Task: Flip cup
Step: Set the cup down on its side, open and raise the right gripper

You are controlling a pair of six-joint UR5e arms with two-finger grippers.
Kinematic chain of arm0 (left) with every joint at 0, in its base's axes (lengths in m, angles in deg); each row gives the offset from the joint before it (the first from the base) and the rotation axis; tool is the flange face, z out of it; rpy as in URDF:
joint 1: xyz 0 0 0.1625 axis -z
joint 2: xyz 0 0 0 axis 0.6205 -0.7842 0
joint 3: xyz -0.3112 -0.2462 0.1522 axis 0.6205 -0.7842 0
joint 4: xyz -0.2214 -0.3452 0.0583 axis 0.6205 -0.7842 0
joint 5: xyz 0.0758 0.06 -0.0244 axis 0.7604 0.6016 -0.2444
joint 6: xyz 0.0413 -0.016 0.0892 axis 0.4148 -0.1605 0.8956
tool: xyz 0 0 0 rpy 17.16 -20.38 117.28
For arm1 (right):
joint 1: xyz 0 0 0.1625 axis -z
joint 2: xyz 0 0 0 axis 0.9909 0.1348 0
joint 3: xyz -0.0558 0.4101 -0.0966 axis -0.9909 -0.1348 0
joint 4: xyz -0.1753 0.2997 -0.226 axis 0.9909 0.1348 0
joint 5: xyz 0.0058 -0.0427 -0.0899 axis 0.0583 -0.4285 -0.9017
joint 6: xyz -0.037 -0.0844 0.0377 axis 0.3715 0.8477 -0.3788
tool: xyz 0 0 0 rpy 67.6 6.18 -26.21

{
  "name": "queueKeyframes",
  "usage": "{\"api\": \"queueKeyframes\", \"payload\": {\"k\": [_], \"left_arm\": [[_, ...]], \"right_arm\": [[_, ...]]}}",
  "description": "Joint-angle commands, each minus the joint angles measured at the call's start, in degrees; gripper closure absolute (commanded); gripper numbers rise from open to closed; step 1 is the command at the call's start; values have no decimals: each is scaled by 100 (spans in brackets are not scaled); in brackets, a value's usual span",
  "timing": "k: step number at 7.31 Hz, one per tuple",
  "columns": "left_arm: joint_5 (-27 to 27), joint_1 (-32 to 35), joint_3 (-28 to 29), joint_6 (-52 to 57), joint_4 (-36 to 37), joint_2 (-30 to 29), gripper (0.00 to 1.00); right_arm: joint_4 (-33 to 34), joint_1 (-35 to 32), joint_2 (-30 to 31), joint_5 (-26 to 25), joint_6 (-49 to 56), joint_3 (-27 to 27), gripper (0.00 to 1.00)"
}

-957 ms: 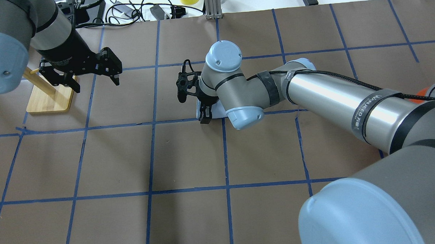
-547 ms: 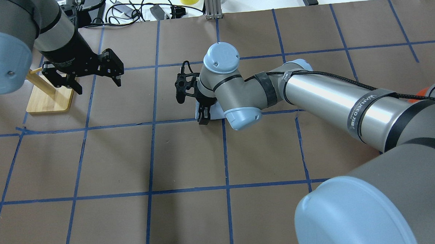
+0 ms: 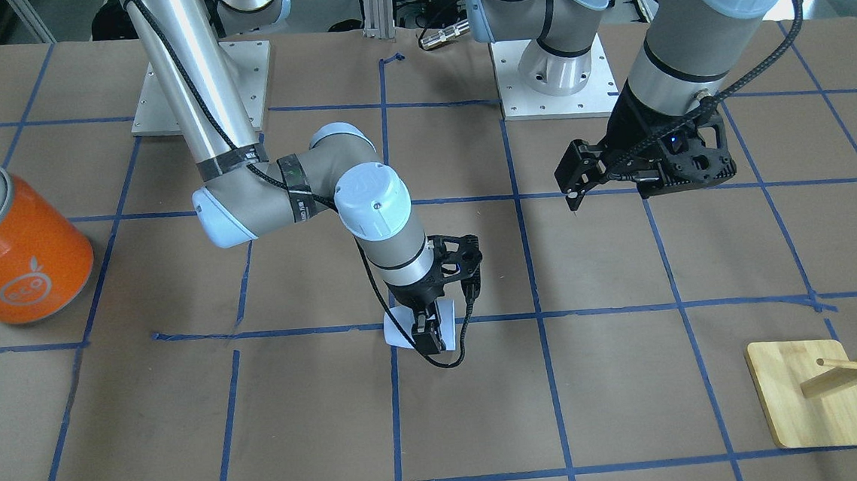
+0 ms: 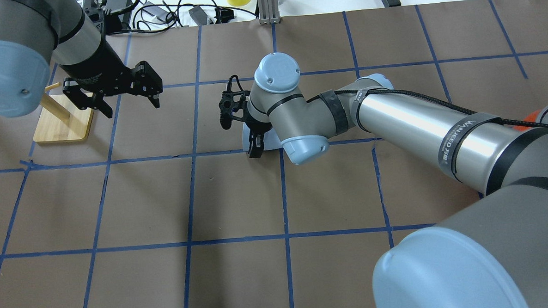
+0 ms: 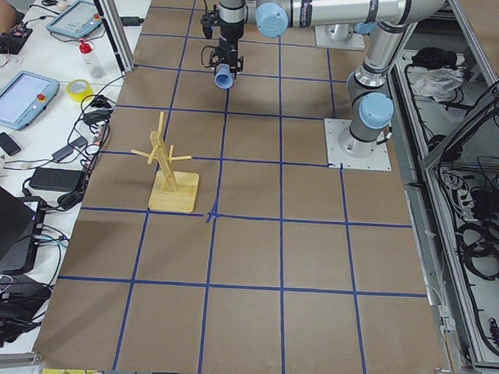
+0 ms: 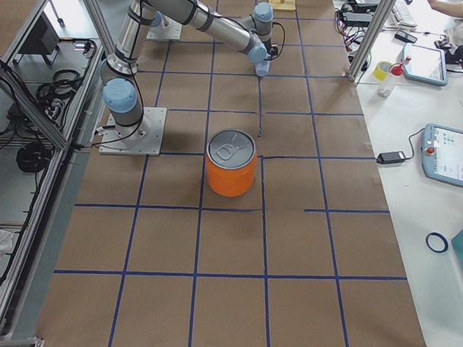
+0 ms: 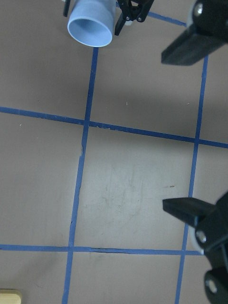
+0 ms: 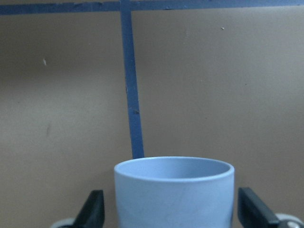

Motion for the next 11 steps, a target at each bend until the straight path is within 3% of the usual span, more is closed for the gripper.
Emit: {"api": "queueKeyframes", "payload": {"k": [1, 3, 6, 7, 9, 10, 11], "left_arm": [[-90, 0, 7, 57, 0, -49, 0], [-107, 18, -1, 13, 0, -101, 0], [-1404, 18, -97, -49, 570, -513, 0], [-1913, 18, -290, -75, 972, -715, 0], [-2085, 166, -589, -84, 1649, -1093, 0], [-2381, 263, -590, -93, 2001, -1339, 0], [-2479, 264, -582, -197, 2317, -1576, 0]], "right_arm": [[-76, 126, 437, 63, -1027, 0, 0], [-645, 415, 973, 55, -1756, 0, 0], [-3040, 1327, 2438, -33, -2122, -9, 0], [-3813, 1714, 3035, -303, -2131, 0, 0], [-4452, 2384, 3628, -744, -2863, -35, 0], [-4506, 2412, 3674, -919, -3800, -253, 0], [-4576, 2413, 3613, -1408, -4279, -542, 0]]}}
